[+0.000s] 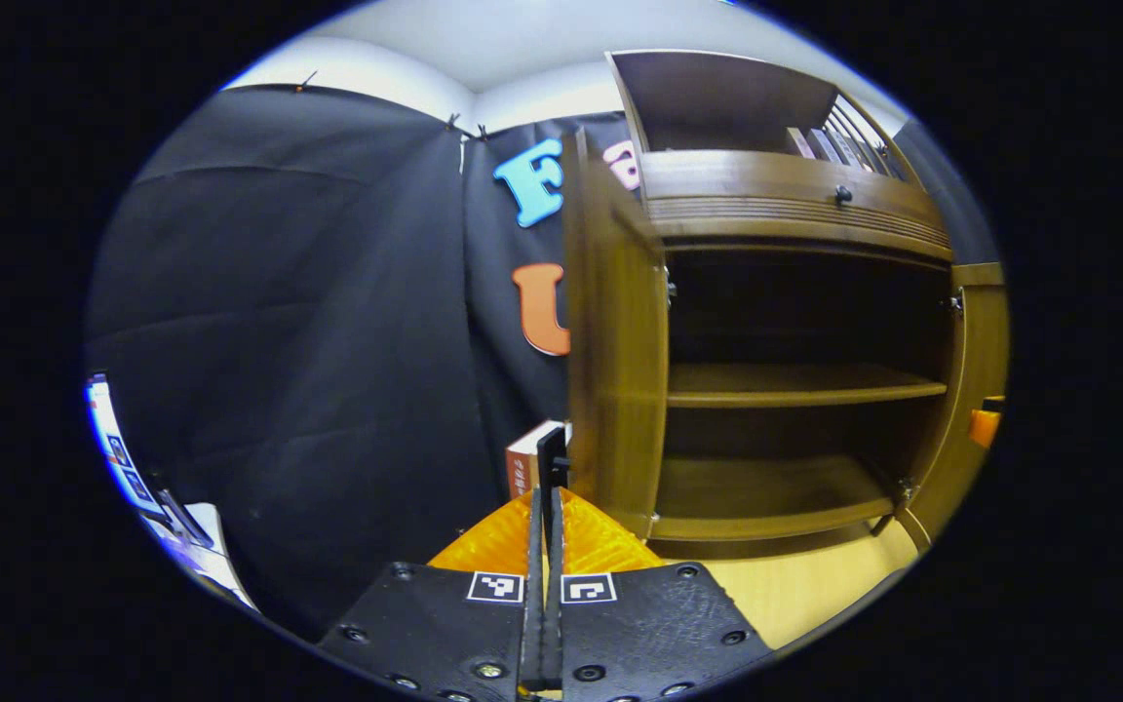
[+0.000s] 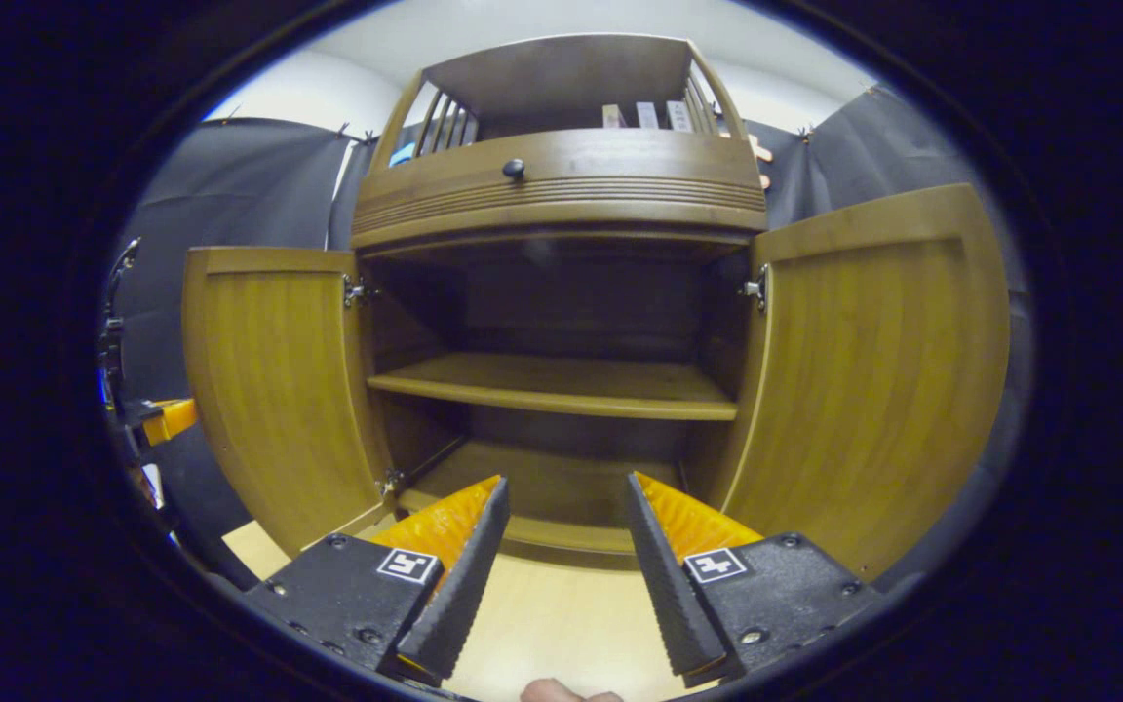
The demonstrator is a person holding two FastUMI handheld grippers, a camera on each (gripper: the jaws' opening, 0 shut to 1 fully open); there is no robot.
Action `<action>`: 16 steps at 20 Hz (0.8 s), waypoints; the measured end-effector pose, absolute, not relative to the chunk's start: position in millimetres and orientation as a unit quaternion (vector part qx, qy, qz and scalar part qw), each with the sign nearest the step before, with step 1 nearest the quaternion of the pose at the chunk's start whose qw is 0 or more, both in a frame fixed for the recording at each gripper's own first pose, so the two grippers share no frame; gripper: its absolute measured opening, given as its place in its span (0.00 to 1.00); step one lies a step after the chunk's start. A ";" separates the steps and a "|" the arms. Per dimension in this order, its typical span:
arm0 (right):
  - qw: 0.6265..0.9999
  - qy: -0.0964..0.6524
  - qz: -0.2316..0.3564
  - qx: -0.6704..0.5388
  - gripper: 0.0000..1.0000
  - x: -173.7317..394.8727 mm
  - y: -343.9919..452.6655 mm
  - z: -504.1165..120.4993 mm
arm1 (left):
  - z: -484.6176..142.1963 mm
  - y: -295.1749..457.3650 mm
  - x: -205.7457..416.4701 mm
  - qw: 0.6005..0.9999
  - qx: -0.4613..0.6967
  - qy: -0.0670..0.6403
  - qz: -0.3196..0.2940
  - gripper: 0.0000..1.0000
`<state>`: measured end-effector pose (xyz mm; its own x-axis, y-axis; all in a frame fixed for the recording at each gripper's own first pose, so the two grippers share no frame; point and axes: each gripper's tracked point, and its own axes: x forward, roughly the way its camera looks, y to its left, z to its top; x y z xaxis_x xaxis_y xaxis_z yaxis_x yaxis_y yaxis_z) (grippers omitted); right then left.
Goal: Open the right door of the double-door shoe cabinet with the right hand, and open the left door with the left hand.
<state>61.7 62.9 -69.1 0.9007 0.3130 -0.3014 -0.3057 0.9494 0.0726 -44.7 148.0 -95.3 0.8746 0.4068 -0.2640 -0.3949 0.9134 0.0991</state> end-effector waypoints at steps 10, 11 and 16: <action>0.985 0.106 0.137 0.000 0.93 55.8 41.6 -23.8 | -33.1 58.9 -13.1 0.992 0.008 0.073 0.099 0.06; 0.986 0.099 0.137 0.000 0.93 53.1 40.1 -16.4 | -31.6 45.3 -8.8 0.994 -0.001 0.077 0.081 0.24; 0.987 0.087 0.132 0.009 0.96 49.6 27.2 0.2 | -19.8 -7.7 10.2 0.996 -0.043 0.082 0.014 0.46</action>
<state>49.6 27.2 0.2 0.9502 0.2615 -0.1693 -0.2585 0.9652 0.0400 10.2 -7.7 -19.8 0.9862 0.0207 -0.1645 -0.0348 0.9959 -0.0831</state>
